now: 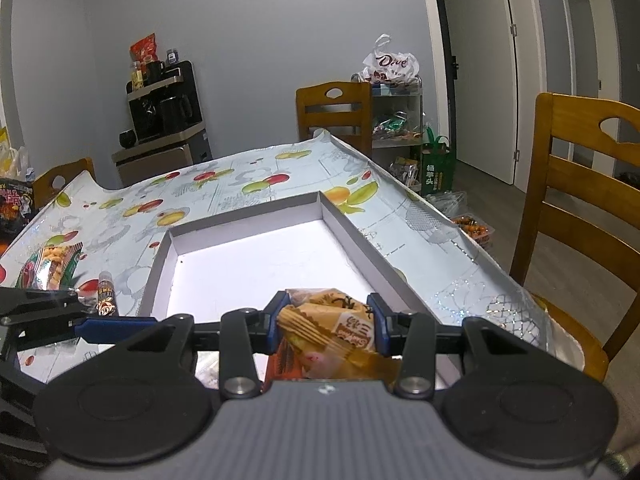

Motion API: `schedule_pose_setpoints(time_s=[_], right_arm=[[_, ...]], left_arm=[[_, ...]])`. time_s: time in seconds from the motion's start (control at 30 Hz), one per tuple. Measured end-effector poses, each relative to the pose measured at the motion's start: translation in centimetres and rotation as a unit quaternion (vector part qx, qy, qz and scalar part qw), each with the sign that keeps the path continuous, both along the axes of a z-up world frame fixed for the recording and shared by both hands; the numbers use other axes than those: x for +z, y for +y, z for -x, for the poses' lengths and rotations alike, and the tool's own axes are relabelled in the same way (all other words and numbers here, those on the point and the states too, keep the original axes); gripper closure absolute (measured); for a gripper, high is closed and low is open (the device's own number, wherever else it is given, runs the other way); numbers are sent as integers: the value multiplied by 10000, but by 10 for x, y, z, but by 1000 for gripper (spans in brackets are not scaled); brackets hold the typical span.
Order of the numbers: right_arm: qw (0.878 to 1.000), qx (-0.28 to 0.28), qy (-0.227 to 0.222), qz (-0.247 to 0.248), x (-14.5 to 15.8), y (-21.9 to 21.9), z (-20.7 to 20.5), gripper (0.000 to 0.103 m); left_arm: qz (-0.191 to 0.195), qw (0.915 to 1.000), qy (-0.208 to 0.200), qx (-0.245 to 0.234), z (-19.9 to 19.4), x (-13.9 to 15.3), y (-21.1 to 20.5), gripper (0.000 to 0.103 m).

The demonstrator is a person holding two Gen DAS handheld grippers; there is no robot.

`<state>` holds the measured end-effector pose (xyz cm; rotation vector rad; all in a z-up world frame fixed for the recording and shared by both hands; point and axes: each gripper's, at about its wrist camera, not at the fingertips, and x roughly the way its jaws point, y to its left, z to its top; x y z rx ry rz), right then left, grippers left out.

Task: Organize snacks
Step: 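Open both tools to drop the jelly stick and pastry into the box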

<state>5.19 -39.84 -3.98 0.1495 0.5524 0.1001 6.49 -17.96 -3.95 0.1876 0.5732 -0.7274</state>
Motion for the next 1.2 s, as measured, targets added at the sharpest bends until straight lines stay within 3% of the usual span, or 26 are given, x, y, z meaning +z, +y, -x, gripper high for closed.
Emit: schedule_pose_setpoints(time_s=[0.3, 0.43, 0.53, 0.67, 0.77, 0.93, 1.2], right_arm=[[10000, -63, -18, -19, 2, 0, 1, 56], [9999, -34, -118, -96, 6, 1, 2, 35], [9997, -4, -194, -139, 11, 2, 4, 33], [9996, 9, -232, -129, 16, 5, 6, 20], [9996, 14, -255, -121, 19, 8, 8, 19], [9996, 5, -278, -104, 23, 11, 11, 18], [9994, 85, -330, -41, 32, 28, 14, 13]], left_arm=[[56, 10000, -11, -17, 3, 0, 4, 43], [79, 10000, -34, 18, 4, 1, 7, 41], [110, 9999, -35, 43, 4, 2, 8, 40], [166, 9998, -11, 50, 5, 4, 11, 35], [232, 9997, -34, 53, 8, 6, 14, 28], [305, 9995, -46, 79, 9, 9, 21, 26], [559, 9978, -38, 355, 10, 15, 44, 4]])
